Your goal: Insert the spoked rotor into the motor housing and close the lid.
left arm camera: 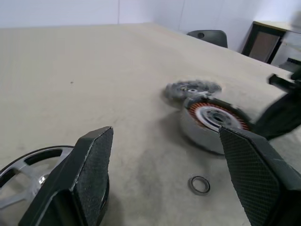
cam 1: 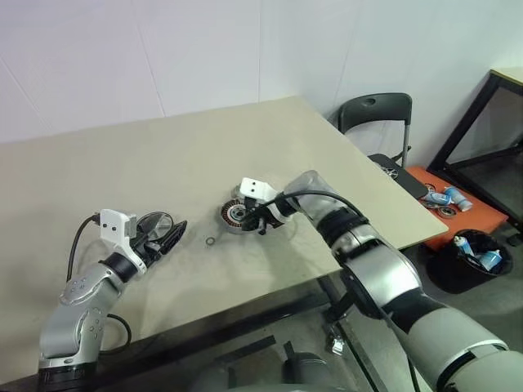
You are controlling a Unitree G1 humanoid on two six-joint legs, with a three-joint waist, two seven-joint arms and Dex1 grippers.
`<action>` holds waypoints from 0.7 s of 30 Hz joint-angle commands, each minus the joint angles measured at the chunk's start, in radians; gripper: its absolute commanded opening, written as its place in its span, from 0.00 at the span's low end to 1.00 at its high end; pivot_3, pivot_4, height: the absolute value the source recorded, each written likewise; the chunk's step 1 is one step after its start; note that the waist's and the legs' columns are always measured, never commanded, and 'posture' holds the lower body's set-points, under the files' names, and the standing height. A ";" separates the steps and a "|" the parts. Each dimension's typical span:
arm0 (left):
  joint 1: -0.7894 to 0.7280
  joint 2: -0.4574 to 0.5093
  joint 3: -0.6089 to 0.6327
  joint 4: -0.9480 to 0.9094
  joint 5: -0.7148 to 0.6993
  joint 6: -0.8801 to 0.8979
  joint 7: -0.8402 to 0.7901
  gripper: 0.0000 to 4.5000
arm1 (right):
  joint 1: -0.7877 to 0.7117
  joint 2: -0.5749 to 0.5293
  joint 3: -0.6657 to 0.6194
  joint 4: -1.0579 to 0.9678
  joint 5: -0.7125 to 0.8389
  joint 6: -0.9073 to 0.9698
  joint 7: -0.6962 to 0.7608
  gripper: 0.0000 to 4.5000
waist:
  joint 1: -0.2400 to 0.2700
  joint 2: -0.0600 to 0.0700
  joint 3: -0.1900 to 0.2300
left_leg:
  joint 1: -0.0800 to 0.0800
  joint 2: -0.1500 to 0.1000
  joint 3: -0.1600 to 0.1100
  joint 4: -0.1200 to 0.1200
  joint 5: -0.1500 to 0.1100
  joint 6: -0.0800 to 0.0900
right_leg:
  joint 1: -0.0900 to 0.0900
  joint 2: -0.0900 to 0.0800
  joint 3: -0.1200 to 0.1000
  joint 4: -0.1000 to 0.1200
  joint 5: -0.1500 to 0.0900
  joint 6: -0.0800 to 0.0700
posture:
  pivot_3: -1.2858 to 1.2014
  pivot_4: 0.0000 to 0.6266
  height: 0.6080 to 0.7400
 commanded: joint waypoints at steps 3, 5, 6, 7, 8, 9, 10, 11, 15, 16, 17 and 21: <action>-0.038 0.005 -0.012 0.022 0.007 -0.016 -0.021 0.85 | 0.116 -0.174 0.028 -0.391 0.027 0.187 0.093 0.01 | 0.018 0.001 0.000 | -0.003 -0.001 0.000 0.001 0.000 0.000 | -0.002 0.000 -0.001 0.000 0.000 0.000 | 0.52 0.00 1.00; -0.056 0.008 -0.018 0.042 0.010 -0.020 -0.028 0.85 | 0.139 -0.206 0.037 -0.462 0.060 0.226 0.121 0.01 | 0.021 0.001 0.000 | -0.003 -0.001 -0.001 0.002 0.000 0.000 | -0.002 0.000 -0.001 0.000 0.000 0.000 | 0.52 0.00 1.00; -0.066 0.009 -0.022 0.051 0.012 -0.022 -0.031 0.85 | 0.148 -0.217 0.040 -0.477 0.074 0.236 0.128 0.01 | 0.022 0.001 0.000 | -0.003 -0.001 -0.001 0.003 0.000 0.000 | -0.002 0.000 -0.001 0.000 0.000 0.000 | 0.52 0.00 1.00; -0.076 0.009 -0.027 0.060 0.014 -0.024 -0.034 0.85 | 0.153 -0.223 0.044 -0.472 0.079 0.237 0.119 0.01 | 0.023 0.001 0.000 | -0.003 -0.001 -0.001 0.003 0.000 0.000 | -0.002 0.001 -0.001 0.000 0.000 0.000 | 0.52 0.00 1.00; -0.086 0.009 -0.031 0.069 0.016 -0.026 -0.037 0.85 | 0.156 -0.227 0.053 -0.460 0.078 0.231 0.105 0.01 | 0.024 0.000 0.000 | -0.003 -0.001 -0.001 0.003 0.000 0.000 | -0.002 0.001 -0.001 0.001 0.000 0.000 | 0.52 0.00 1.00; -0.095 0.008 -0.034 0.076 0.018 -0.027 -0.038 0.85 | 0.158 -0.229 0.064 -0.449 0.072 0.219 0.091 0.01 | 0.024 0.000 0.000 | -0.002 -0.001 -0.001 0.003 0.000 0.000 | -0.002 0.002 -0.001 0.001 0.000 0.000 | 0.52 0.00 1.00; -0.101 0.008 -0.035 0.081 0.020 -0.027 -0.039 0.85 | 0.158 -0.229 0.072 -0.442 0.070 0.212 0.080 0.01 | 0.024 0.000 0.000 | -0.002 -0.001 0.000 0.003 0.000 0.000 | -0.002 0.003 -0.001 0.001 0.000 0.000 | 0.52 0.00 1.00; -0.105 0.007 -0.035 0.082 0.021 -0.026 -0.041 0.85 | 0.156 -0.223 0.076 -0.449 0.077 0.218 0.077 0.01 | 0.024 0.000 0.000 | -0.002 -0.002 0.000 0.003 0.000 0.000 | -0.002 0.004 -0.001 0.001 0.000 0.000 | 0.52 0.00 1.00; -0.108 0.006 -0.033 0.086 0.026 -0.027 -0.049 0.85 | 0.150 -0.219 0.095 -0.530 0.141 0.239 0.128 0.01 | 0.030 0.000 0.000 | -0.002 -0.002 0.000 0.003 0.000 0.000 | -0.002 0.005 -0.001 0.001 0.000 0.000 | 0.52 0.00 1.00; -0.108 0.006 -0.033 0.087 0.027 -0.027 -0.049 0.85 | 0.151 -0.224 0.102 -0.541 0.150 0.228 0.140 0.01 | 0.032 0.000 0.000 | -0.002 -0.002 0.000 0.003 0.000 0.000 | -0.002 0.005 -0.001 0.001 0.000 0.000 | 0.52 0.00 1.00; -0.108 0.005 -0.033 0.088 0.028 -0.028 -0.050 0.85 | 0.151 -0.228 0.110 -0.545 0.156 0.206 0.149 0.01 | 0.032 0.000 0.000 | -0.002 -0.002 0.000 0.003 0.000 0.000 | -0.002 0.005 -0.001 0.000 0.000 0.000 | 0.52 0.00 1.00; -0.107 0.004 -0.033 0.088 0.030 -0.028 -0.052 0.85 | 0.141 -0.235 0.139 -0.513 0.146 0.084 0.135 0.01 | 0.033 0.000 0.000 | -0.002 -0.002 0.000 0.004 0.000 0.000 | -0.001 0.005 -0.001 0.000 0.000 0.000 | 0.52 0.00 1.00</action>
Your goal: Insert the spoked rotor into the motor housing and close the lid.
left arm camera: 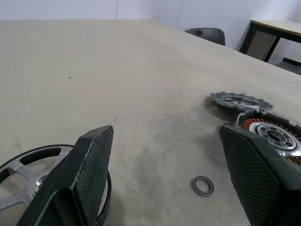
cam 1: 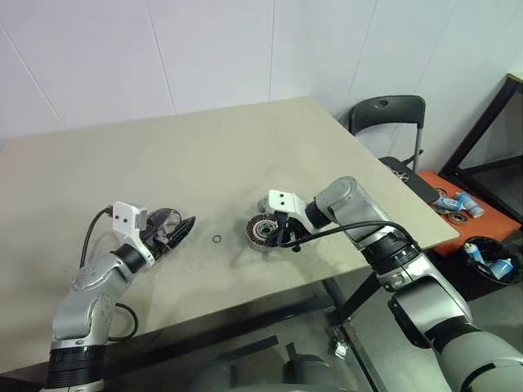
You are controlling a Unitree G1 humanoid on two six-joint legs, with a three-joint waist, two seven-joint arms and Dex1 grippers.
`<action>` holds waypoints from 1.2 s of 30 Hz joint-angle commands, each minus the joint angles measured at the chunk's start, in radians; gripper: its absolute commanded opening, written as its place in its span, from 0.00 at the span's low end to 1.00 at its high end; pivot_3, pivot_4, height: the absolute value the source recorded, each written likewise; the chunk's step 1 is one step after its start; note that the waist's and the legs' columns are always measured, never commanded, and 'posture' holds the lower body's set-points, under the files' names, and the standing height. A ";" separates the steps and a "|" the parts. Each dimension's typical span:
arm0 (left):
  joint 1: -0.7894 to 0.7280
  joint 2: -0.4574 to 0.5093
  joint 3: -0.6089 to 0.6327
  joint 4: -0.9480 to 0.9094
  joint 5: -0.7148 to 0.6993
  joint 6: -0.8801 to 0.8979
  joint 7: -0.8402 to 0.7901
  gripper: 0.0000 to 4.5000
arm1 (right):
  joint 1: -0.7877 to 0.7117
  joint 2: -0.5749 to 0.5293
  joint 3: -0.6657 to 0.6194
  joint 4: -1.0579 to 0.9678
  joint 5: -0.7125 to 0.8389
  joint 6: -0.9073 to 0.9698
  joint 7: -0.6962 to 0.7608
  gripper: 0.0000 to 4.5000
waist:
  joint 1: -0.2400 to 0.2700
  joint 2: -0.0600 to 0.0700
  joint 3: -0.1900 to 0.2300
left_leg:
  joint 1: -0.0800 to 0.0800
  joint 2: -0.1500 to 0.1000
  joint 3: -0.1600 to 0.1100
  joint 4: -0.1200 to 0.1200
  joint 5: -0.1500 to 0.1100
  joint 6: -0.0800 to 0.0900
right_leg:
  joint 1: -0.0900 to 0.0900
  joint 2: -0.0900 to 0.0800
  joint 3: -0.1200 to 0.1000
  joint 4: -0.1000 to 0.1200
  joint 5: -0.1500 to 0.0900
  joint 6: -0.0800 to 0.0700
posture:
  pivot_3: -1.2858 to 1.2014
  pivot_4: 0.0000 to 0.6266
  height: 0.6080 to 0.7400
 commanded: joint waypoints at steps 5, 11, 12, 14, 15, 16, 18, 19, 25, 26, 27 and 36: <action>-0.020 0.006 0.012 -0.006 0.004 -0.024 -0.009 0.85 | -0.033 -0.026 0.035 0.030 0.003 -0.198 0.014 0.01 | 0.000 0.000 0.000 | 0.001 0.000 0.000 0.001 0.000 0.000 | 0.001 0.000 0.000 0.000 0.000 0.000 | 0.52 0.00 1.00; -0.020 0.004 0.010 -0.010 0.004 -0.024 -0.010 0.85 | -0.041 -0.027 -0.016 -0.033 0.101 -0.152 0.073 0.01 | 0.001 0.000 0.000 | 0.001 0.000 0.000 0.001 0.000 0.000 | 0.001 0.001 0.000 0.000 0.000 0.000 | 0.52 0.00 1.00; -0.021 0.004 0.010 -0.008 0.004 -0.024 -0.011 0.85 | -0.047 -0.020 -0.040 -0.043 0.129 -0.131 0.068 0.01 | 0.001 0.000 0.000 | 0.001 0.001 0.000 0.001 0.000 0.000 | 0.001 0.001 0.000 0.000 0.000 0.000 | 0.52 0.00 1.00; -0.026 0.005 0.009 -0.004 0.002 -0.022 -0.016 0.85 | -0.055 -0.004 -0.082 -0.053 0.165 -0.105 0.027 0.10 | 0.001 0.000 0.000 | 0.001 0.001 0.000 0.001 0.000 0.000 | 0.001 0.001 0.000 0.000 0.000 0.000 | 0.52 0.00 1.00; -0.031 0.006 0.008 -0.002 -0.001 -0.020 -0.021 0.85 | -0.054 0.007 -0.104 -0.062 0.171 -0.098 -0.016 0.15 | 0.001 0.000 0.000 | 0.001 0.001 0.000 0.001 0.000 0.000 | 0.001 0.001 0.000 0.001 0.000 0.000 | 0.52 0.00 1.00; -0.036 0.007 0.008 0.000 -0.004 -0.019 -0.024 0.85 | -0.053 0.015 -0.116 -0.067 0.175 -0.093 -0.045 0.22 | 0.002 0.000 0.000 | 0.002 0.001 0.000 0.001 0.000 0.000 | 0.001 0.001 0.000 0.001 0.000 0.000 | 0.52 0.00 1.00; -0.047 0.009 0.009 0.005 -0.011 -0.014 -0.033 0.85 | -0.051 0.037 -0.127 -0.074 0.167 -0.063 -0.117 0.36 | 0.002 0.000 0.000 | 0.003 0.002 0.000 0.001 0.000 0.000 | 0.002 0.001 0.000 0.001 0.000 0.000 | 0.52 0.00 1.00; -0.055 0.010 0.010 0.006 -0.019 -0.007 -0.040 0.85 | -0.042 0.055 -0.133 -0.078 0.165 -0.056 -0.161 0.43 | 0.002 0.000 0.000 | 0.003 0.002 0.000 0.001 0.000 0.000 | 0.002 0.001 0.000 0.001 0.000 0.000 | 0.52 0.00 1.00; -0.075 0.059 -0.027 -0.006 -0.061 0.080 -0.137 0.85 | 0.010 0.230 -0.240 -0.080 0.193 0.077 -0.489 0.43 | 0.000 -0.001 0.000 | 0.003 0.002 0.000 0.001 0.000 0.000 | 0.002 0.001 0.001 0.002 0.000 0.000 | 0.52 0.00 1.00; -0.074 0.067 -0.041 -0.005 -0.057 0.086 -0.150 0.85 | 0.018 0.243 -0.254 -0.089 0.203 0.095 -0.513 0.43 | 0.000 -0.001 0.000 | 0.003 0.002 0.000 0.001 0.000 0.000 | 0.002 0.001 0.001 0.002 0.000 0.000 | 0.52 0.00 1.00; -0.072 0.079 -0.073 -0.001 -0.037 0.088 -0.167 0.85 | 0.030 0.252 -0.259 -0.101 0.207 0.105 -0.537 0.43 | 0.002 0.000 0.000 | 0.003 0.002 0.000 0.001 0.000 0.000 | 0.002 0.001 0.001 0.002 0.000 0.000 | 0.52 0.00 1.00; -0.153 0.081 -0.276 0.122 0.172 0.004 -0.175 0.85 | 0.105 0.254 -0.306 -0.174 0.258 0.160 -0.685 0.43 | 0.001 -0.001 0.000 | 0.003 0.000 0.001 0.001 0.000 0.000 | 0.003 0.000 0.001 0.001 0.000 0.000 | 0.52 0.00 1.00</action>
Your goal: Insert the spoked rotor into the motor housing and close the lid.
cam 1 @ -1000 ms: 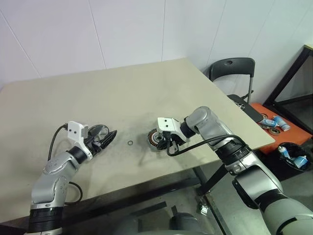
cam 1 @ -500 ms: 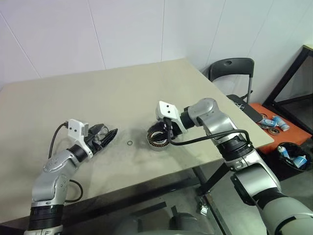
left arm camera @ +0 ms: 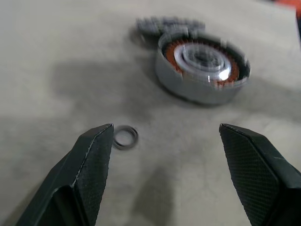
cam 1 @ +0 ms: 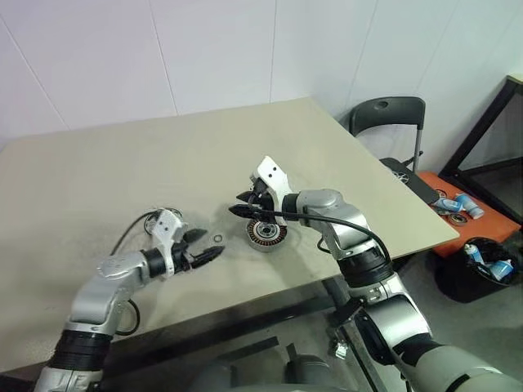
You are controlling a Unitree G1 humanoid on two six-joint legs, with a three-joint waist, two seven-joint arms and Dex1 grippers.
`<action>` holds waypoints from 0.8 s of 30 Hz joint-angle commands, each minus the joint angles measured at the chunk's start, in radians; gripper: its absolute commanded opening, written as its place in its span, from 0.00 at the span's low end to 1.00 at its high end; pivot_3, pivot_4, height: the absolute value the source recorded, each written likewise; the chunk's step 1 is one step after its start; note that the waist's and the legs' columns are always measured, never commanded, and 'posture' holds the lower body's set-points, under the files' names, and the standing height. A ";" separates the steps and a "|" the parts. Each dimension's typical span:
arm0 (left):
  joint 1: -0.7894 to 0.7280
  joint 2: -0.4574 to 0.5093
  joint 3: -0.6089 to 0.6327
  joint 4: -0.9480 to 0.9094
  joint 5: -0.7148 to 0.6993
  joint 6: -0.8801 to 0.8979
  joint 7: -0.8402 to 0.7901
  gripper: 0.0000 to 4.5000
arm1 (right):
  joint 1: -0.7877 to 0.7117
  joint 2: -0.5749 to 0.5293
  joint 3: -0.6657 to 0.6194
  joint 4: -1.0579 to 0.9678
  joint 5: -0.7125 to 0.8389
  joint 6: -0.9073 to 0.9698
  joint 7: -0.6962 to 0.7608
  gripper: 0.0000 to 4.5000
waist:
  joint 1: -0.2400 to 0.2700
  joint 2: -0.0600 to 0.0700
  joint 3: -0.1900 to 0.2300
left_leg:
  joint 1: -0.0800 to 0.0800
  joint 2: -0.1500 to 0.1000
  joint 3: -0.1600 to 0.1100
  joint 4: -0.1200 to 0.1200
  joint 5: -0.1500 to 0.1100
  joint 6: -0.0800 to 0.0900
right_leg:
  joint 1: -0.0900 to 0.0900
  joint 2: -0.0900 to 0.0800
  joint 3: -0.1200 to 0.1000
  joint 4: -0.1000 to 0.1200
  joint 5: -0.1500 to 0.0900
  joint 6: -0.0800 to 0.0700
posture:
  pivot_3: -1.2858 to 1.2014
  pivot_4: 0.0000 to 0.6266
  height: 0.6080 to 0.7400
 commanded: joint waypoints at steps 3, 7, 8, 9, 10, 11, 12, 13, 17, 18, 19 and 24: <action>-0.078 -0.035 -0.035 0.093 0.106 -0.096 0.045 0.85 | 0.013 -0.014 -0.044 -0.075 0.035 0.005 -0.061 0.43 | 0.000 0.000 0.000 | 0.001 0.001 0.000 0.000 0.000 0.000 | 0.000 0.002 0.000 0.001 0.000 0.000 | 0.52 0.00 1.00; -0.105 -0.064 -0.035 0.159 0.140 -0.116 0.077 0.85 | 0.040 -0.037 -0.053 -0.102 0.048 0.019 -0.092 0.43 | -0.003 0.000 0.000 | 0.001 0.002 0.000 0.000 0.000 0.000 | 0.000 0.002 0.000 0.001 0.000 0.000 | 0.52 0.00 1.00; -0.105 -0.067 -0.042 0.163 0.148 -0.110 0.076 0.85 | 0.052 -0.045 -0.057 -0.109 0.048 0.025 -0.104 0.43 | -0.002 0.000 0.000 | 0.001 0.002 0.000 0.000 0.000 0.000 | 0.000 0.002 0.000 0.001 0.000 0.001 | 0.52 0.00 1.00; -0.106 -0.068 -0.047 0.165 0.155 -0.104 0.076 0.85 | 0.061 -0.053 -0.060 -0.115 0.051 0.030 -0.112 0.43 | -0.002 0.000 0.000 | 0.001 0.002 0.000 0.000 0.000 0.000 | 0.000 0.002 0.000 0.001 0.000 0.001 | 0.52 0.00 1.00; -0.106 -0.068 -0.052 0.172 0.162 -0.102 0.074 0.85 | 0.066 -0.057 -0.060 -0.121 0.054 0.033 -0.118 0.43 | -0.002 0.000 0.000 | 0.001 0.002 0.000 0.000 0.000 0.000 | 0.000 0.002 0.000 0.001 0.000 0.001 | 0.52 0.00 1.00; -0.108 -0.066 -0.058 0.189 0.176 -0.105 0.075 0.85 | 0.072 -0.062 -0.059 -0.127 0.057 0.034 -0.123 0.43 | -0.001 0.000 0.000 | 0.001 0.002 0.000 0.000 0.000 0.000 | 0.000 0.002 0.000 0.001 0.000 0.001 | 0.52 0.00 1.00; -0.113 -0.066 -0.062 0.220 0.192 -0.116 0.077 0.85 | 0.076 -0.063 -0.059 -0.131 0.059 0.035 -0.130 0.43 | -0.001 0.000 0.000 | 0.001 0.002 0.000 0.000 0.000 0.000 | 0.000 0.002 0.000 0.001 0.000 0.001 | 0.52 0.00 1.00; -0.117 -0.068 -0.064 0.245 0.201 -0.122 0.076 0.85 | 0.080 -0.064 -0.058 -0.133 0.060 0.037 -0.137 0.43 | 0.001 0.000 0.000 | 0.001 0.002 0.000 0.000 0.000 0.000 | 0.000 0.002 0.000 0.001 0.000 0.001 | 0.52 0.00 1.00; -0.128 -0.080 -0.076 0.274 0.211 -0.133 0.061 0.85 | 0.087 -0.064 -0.056 -0.133 0.059 0.039 -0.163 0.43 | 0.001 0.000 0.000 | 0.009 0.002 0.000 0.000 0.000 0.000 | 0.008 0.002 0.000 0.000 0.000 0.000 | 0.52 0.00 1.00; -0.131 -0.084 -0.078 0.278 0.215 -0.135 0.063 0.85 | 0.089 -0.063 -0.055 -0.134 0.060 0.039 -0.166 0.43 | 0.001 0.000 0.000 | 0.010 0.002 0.000 0.000 0.000 0.000 | 0.010 0.002 0.000 0.000 0.000 0.000 | 0.52 0.00 1.00; -0.136 -0.089 -0.080 0.284 0.220 -0.138 0.066 0.85 | 0.091 -0.064 -0.053 -0.136 0.059 0.040 -0.170 0.43 | 0.001 0.000 0.000 | 0.011 0.003 -0.001 0.000 0.000 0.000 | 0.011 0.002 0.000 -0.001 -0.001 0.000 | 0.52 0.00 1.00; -0.135 -0.123 -0.092 0.282 0.232 -0.138 0.081 0.85 | 0.109 -0.073 -0.051 -0.156 0.062 0.048 -0.181 0.43 | 0.007 0.000 -0.001 | 0.011 0.003 -0.001 0.001 0.000 0.000 | 0.013 0.001 0.000 -0.001 0.000 0.000 | 0.52 0.00 1.00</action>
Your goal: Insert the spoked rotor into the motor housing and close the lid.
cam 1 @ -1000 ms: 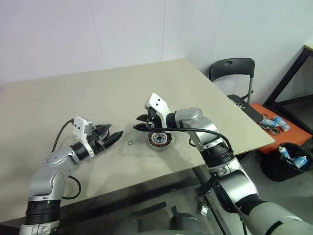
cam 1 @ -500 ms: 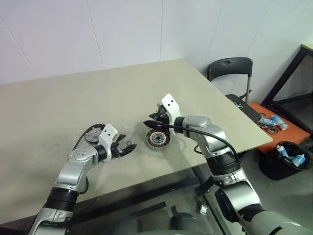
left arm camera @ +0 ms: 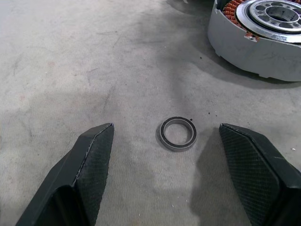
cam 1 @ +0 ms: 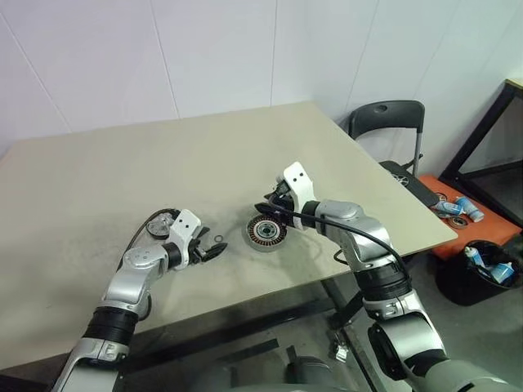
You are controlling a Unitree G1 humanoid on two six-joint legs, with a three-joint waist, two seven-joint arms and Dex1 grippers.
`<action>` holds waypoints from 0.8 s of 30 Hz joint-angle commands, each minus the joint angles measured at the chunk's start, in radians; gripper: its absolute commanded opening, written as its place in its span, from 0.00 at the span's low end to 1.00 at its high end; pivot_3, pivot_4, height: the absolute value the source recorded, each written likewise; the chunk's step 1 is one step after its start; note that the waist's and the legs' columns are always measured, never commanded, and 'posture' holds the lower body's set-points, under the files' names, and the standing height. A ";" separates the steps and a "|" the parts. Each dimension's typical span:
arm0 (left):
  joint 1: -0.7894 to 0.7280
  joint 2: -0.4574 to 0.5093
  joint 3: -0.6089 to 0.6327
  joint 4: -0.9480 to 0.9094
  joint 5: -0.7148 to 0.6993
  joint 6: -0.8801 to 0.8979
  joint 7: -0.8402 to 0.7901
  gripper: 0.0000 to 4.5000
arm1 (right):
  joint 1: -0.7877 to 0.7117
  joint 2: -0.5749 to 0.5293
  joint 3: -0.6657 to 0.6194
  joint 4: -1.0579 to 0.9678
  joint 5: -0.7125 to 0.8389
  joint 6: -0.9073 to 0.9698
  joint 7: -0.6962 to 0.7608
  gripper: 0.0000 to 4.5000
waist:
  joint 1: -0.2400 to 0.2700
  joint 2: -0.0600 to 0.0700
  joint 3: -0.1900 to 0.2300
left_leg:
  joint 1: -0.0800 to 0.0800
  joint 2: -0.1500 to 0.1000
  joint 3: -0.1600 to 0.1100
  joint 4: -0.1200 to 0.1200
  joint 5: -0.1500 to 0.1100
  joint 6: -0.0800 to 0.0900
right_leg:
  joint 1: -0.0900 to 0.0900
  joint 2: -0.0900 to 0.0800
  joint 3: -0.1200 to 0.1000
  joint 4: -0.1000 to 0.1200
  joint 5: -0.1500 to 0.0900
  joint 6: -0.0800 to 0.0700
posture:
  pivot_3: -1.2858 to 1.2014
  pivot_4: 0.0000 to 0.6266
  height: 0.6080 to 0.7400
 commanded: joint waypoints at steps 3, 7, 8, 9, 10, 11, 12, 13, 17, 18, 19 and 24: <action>-0.006 -0.045 -0.040 0.015 0.034 -0.005 0.014 0.85 | 0.007 -0.012 -0.008 -0.059 0.016 0.005 -0.017 0.43 | 0.005 0.000 0.000 | 0.000 0.000 -0.001 0.000 0.000 0.000 | 0.001 0.000 0.000 -0.001 0.000 0.000 | 0.52 0.00 1.00; -0.009 -0.057 -0.033 0.032 0.044 -0.021 0.019 0.85 | 0.007 -0.007 -0.004 -0.058 0.016 0.008 -0.025 0.43 | 0.005 0.001 -0.001 | 0.000 -0.001 -0.001 0.000 0.000 0.000 | 0.001 -0.001 0.000 -0.001 0.000 0.000 | 0.52 0.00 1.00; -0.013 -0.061 -0.026 0.045 0.043 -0.025 0.022 0.85 | 0.005 -0.004 -0.002 -0.056 0.016 0.008 -0.028 0.43 | 0.005 0.001 -0.001 | 0.000 -0.001 -0.001 0.000 0.000 0.000 | 0.002 -0.001 0.000 -0.001 0.000 0.000 | 0.52 0.00 1.00; -0.020 -0.066 -0.019 0.061 0.042 -0.031 0.026 0.85 | 0.003 -0.002 0.001 -0.054 0.015 0.008 -0.030 0.43 | 0.006 0.001 -0.001 | 0.000 -0.001 -0.001 0.000 0.000 0.000 | 0.002 -0.001 0.000 -0.001 0.000 0.000 | 0.52 0.00 1.00; -0.026 -0.070 -0.014 0.075 0.043 -0.038 0.030 0.85 | 0.003 -0.001 0.002 -0.053 0.016 0.008 -0.032 0.43 | 0.008 0.001 -0.001 | 0.000 -0.002 -0.002 0.000 0.000 0.000 | 0.002 -0.001 0.000 -0.002 0.000 0.000 | 0.52 0.00 1.00; -0.034 -0.073 -0.010 0.093 0.045 -0.045 0.032 0.85 | 0.002 0.000 0.004 -0.051 0.016 0.008 -0.032 0.43 | 0.010 0.001 -0.001 | 0.000 -0.002 -0.002 0.000 0.000 0.000 | 0.002 -0.001 0.000 -0.002 0.000 0.000 | 0.52 0.00 1.00; -0.043 -0.076 -0.007 0.114 0.049 -0.054 0.036 0.85 | 0.002 -0.001 0.004 -0.050 0.016 0.007 -0.032 0.43 | 0.013 0.001 -0.001 | 0.000 -0.002 -0.002 0.000 0.000 0.000 | 0.003 -0.001 0.000 -0.002 0.000 0.000 | 0.52 0.00 1.00; -0.053 -0.080 -0.004 0.133 0.054 -0.065 0.044 0.85 | 0.003 -0.001 0.005 -0.049 0.017 0.006 -0.033 0.43 | 0.017 0.001 -0.001 | 0.000 -0.002 -0.002 0.001 0.000 0.000 | 0.003 -0.001 0.000 -0.002 0.000 0.000 | 0.52 0.00 1.00; -0.075 -0.102 0.005 0.171 0.050 -0.076 0.065 0.85 | 0.006 -0.004 0.006 -0.050 0.020 0.004 -0.033 0.43 | 0.024 0.001 -0.001 | 0.002 -0.002 -0.003 0.001 0.001 0.001 | 0.004 0.000 0.000 -0.002 0.000 0.000 | 0.52 0.00 1.00; -0.076 -0.103 0.000 0.173 0.055 -0.082 0.067 0.85 | 0.008 -0.006 0.006 -0.051 0.020 0.004 -0.033 0.43 | 0.024 0.001 -0.001 | 0.002 -0.002 -0.003 0.001 0.001 0.001 | 0.004 0.000 0.000 -0.002 0.000 0.000 | 0.52 0.00 1.00; -0.076 -0.105 -0.004 0.175 0.060 -0.088 0.072 0.85 | 0.010 -0.008 0.007 -0.054 0.021 0.005 -0.033 0.43 | 0.024 0.002 -0.001 | 0.002 -0.002 -0.003 0.001 0.001 0.001 | 0.005 0.000 0.000 -0.002 0.000 0.000 | 0.52 0.00 1.00; -0.072 -0.112 -0.012 0.173 0.068 -0.095 0.080 0.85 | 0.013 -0.014 0.010 -0.057 0.022 0.007 -0.032 0.43 | 0.024 0.002 -0.001 | 0.003 -0.002 -0.003 0.001 0.001 0.001 | 0.005 0.000 0.000 -0.002 0.000 0.000 | 0.52 0.00 1.00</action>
